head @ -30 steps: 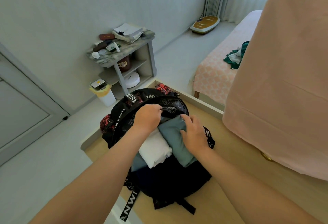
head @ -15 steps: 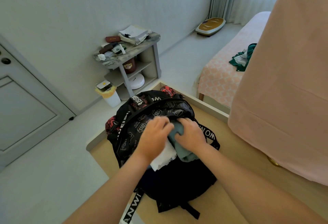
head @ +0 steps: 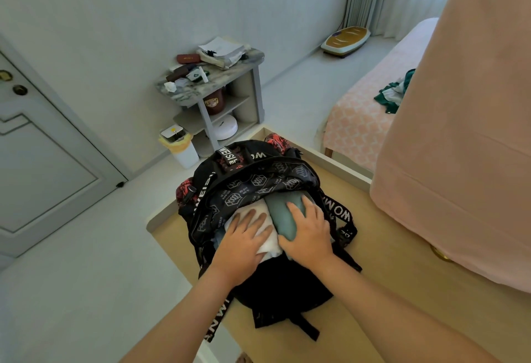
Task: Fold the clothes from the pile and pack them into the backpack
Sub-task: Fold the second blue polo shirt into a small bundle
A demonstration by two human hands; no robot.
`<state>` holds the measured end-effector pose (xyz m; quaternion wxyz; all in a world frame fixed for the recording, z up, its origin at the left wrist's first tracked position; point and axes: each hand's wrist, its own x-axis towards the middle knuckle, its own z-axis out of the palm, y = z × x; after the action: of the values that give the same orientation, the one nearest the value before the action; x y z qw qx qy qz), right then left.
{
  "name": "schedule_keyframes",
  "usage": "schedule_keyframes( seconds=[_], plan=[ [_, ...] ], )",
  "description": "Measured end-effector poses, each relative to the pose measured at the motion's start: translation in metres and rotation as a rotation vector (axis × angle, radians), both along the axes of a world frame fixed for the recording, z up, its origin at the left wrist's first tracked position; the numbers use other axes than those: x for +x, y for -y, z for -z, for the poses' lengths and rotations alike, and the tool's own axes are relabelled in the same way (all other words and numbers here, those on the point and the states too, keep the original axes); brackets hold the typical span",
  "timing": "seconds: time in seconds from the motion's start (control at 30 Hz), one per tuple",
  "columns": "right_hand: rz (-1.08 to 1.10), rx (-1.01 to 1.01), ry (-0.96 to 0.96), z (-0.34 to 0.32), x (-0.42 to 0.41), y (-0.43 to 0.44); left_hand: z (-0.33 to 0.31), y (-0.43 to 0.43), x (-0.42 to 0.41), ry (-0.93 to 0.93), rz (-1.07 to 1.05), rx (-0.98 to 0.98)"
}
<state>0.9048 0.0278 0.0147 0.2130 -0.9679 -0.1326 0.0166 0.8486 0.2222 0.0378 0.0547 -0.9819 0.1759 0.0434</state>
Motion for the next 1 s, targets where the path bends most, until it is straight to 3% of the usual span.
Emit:
schedule_keyframes(
  seconds=[0.17,0.23,0.37,0.43,0.6,0.8,0.87,1.0],
  plan=[
    [-0.19,0.059,-0.161,-0.005,0.02,0.009,0.003,0.019,-0.015,0.025,-0.096,-0.04],
    [-0.2,0.208,-0.215,-0.006,0.017,0.024,0.004,0.026,-0.026,0.084,-0.018,-0.064],
    [0.076,0.483,-0.161,-0.005,-0.004,0.049,0.004,0.04,-0.034,0.187,0.132,-0.131],
    [0.148,0.45,-0.133,0.0,-0.022,0.063,0.0,0.051,-0.032,0.159,0.141,-0.117],
    [0.052,0.177,-0.047,0.002,-0.043,0.078,-0.014,0.083,-0.024,-0.174,0.0,-0.003],
    [-0.126,0.088,0.014,-0.001,-0.038,0.095,-0.024,0.092,-0.028,-0.317,0.023,-0.199],
    [-0.155,0.082,0.126,-0.007,-0.036,0.095,-0.029,0.09,-0.024,-0.263,0.085,-0.252],
    [-0.068,0.125,0.251,-0.024,-0.019,0.078,-0.055,0.064,0.015,0.182,-0.004,-0.588]
  ],
)
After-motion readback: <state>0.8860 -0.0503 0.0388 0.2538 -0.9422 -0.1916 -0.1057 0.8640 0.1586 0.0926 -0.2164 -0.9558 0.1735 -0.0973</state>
